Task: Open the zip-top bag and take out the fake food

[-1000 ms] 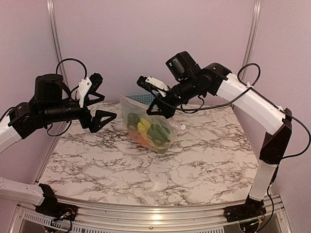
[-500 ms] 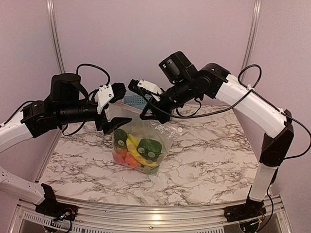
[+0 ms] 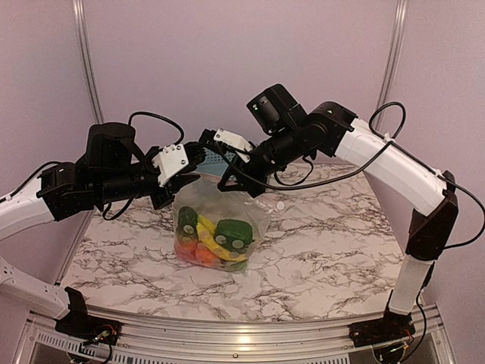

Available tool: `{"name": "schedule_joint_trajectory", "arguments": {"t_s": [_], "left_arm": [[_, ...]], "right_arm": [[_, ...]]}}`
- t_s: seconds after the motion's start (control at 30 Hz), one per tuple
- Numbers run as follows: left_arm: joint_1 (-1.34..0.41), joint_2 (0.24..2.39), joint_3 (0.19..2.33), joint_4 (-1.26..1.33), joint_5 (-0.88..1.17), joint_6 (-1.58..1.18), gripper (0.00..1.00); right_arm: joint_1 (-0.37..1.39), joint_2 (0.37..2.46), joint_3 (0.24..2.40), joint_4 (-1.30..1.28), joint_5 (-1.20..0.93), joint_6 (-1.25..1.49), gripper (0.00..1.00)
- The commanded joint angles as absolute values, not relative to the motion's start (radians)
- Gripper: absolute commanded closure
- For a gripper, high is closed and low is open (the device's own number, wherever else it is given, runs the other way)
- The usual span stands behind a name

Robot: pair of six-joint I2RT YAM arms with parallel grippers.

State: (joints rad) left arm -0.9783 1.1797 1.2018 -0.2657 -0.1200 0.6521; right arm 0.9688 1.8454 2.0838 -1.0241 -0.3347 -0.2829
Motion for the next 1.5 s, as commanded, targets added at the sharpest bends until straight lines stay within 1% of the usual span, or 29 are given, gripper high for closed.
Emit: {"name": "schedule_joint_trajectory", "arguments": {"t_s": [0.0, 0.07, 0.23, 0.27, 0.3, 0.33, 0.4, 0.5, 0.57, 0.67, 0.7, 0.73, 0.8, 0.83, 0.87, 0.9, 0.93, 1.0, 1.07, 1.1, 1.17, 1.23, 1.3, 1.33, 1.47], "left_arm": [[-0.982, 1.140, 1.143, -0.291, -0.246, 0.609, 0.82], [-0.982, 1.124, 1.130, -0.280, -0.252, 0.607, 0.80], [-0.990, 1.128, 1.165, -0.327, -0.269, 0.624, 0.79], [-0.998, 1.126, 1.171, -0.326, -0.278, 0.628, 0.76], [-1.003, 1.123, 1.178, -0.319, -0.278, 0.630, 0.66], [-1.007, 1.115, 1.179, -0.305, -0.275, 0.630, 0.59], [-1.016, 1.122, 1.188, -0.306, -0.268, 0.642, 0.57], [-1.032, 1.183, 1.236, -0.362, -0.274, 0.681, 0.58], [-1.043, 1.212, 1.246, -0.362, -0.279, 0.702, 0.62], [-1.048, 1.227, 1.245, -0.335, -0.286, 0.714, 0.72], [-1.048, 1.226, 1.241, -0.329, -0.290, 0.715, 0.77], [-1.047, 1.225, 1.235, -0.329, -0.292, 0.710, 0.82], [-1.043, 1.216, 1.215, -0.325, -0.301, 0.695, 0.91], [-1.038, 1.209, 1.200, -0.318, -0.302, 0.678, 0.95], [-1.031, 1.196, 1.183, -0.297, -0.303, 0.653, 0.99], [-1.022, 1.180, 1.162, -0.278, -0.300, 0.626, 1.00], [-1.011, 1.162, 1.141, -0.258, -0.297, 0.592, 1.00], [-0.982, 1.132, 1.102, -0.225, -0.287, 0.520, 1.00], [-0.957, 1.108, 1.071, -0.210, -0.278, 0.453, 1.00], [-0.949, 1.097, 1.057, -0.206, -0.273, 0.419, 1.00], [-0.933, 1.072, 1.010, -0.181, -0.267, 0.345, 1.00], [-0.930, 1.029, 0.955, -0.139, -0.287, 0.288, 1.00], [-0.926, 0.985, 0.898, -0.091, -0.313, 0.232, 1.00], [-0.924, 0.967, 0.875, -0.076, -0.319, 0.212, 1.00], [-0.915, 0.920, 0.822, -0.052, -0.331, 0.156, 1.00]], "right_arm": [[0.978, 1.787, 2.069, -0.981, -0.346, -0.303, 1.00], [0.978, 1.791, 2.066, -0.984, -0.361, -0.308, 1.00], [0.978, 1.803, 2.081, -0.979, -0.398, -0.307, 1.00], [0.979, 1.806, 2.082, -0.979, -0.403, -0.307, 1.00], [0.979, 1.808, 2.082, -0.979, -0.408, -0.305, 1.00], [0.978, 1.811, 2.082, -0.980, -0.411, -0.305, 1.00], [0.979, 1.816, 2.082, -0.980, -0.417, -0.305, 1.00], [0.979, 1.820, 2.093, -0.978, -0.430, -0.304, 1.00], [0.980, 1.824, 2.099, -0.977, -0.436, -0.304, 1.00], [0.979, 1.826, 2.100, -0.976, -0.434, -0.303, 1.00], [0.979, 1.826, 2.102, -0.974, -0.431, -0.301, 1.00], [0.979, 1.821, 2.104, -0.970, -0.426, -0.298, 0.98], [0.979, 1.802, 2.092, -0.945, -0.393, -0.290, 0.89], [0.976, 1.786, 2.080, -0.927, -0.377, -0.285, 0.81], [0.971, 1.770, 2.061, -0.900, -0.358, -0.273, 0.64], [0.962, 1.749, 2.038, -0.871, -0.346, -0.258, 0.58], [0.948, 1.726, 2.013, -0.838, -0.341, -0.242, 0.50], [0.915, 1.664, 1.946, -0.752, -0.328, -0.196, 0.44], [0.883, 1.584, 1.846, -0.606, -0.324, -0.148, 0.35], [0.872, 1.536, 1.788, -0.560, -0.303, -0.122, 0.32], [0.864, 1.439, 1.615, -0.378, -0.255, -0.080, 0.25], [0.862, 1.328, 1.453, -0.229, -0.250, -0.069, 0.15], [0.857, 1.265, 1.351, -0.152, -0.237, -0.025, 0.03], [0.851, 1.247, 1.330, -0.153, -0.260, -0.013, 0.02], [0.840, 1.247, 1.279, -0.205, -0.393, 0.007, 0.01]]}}
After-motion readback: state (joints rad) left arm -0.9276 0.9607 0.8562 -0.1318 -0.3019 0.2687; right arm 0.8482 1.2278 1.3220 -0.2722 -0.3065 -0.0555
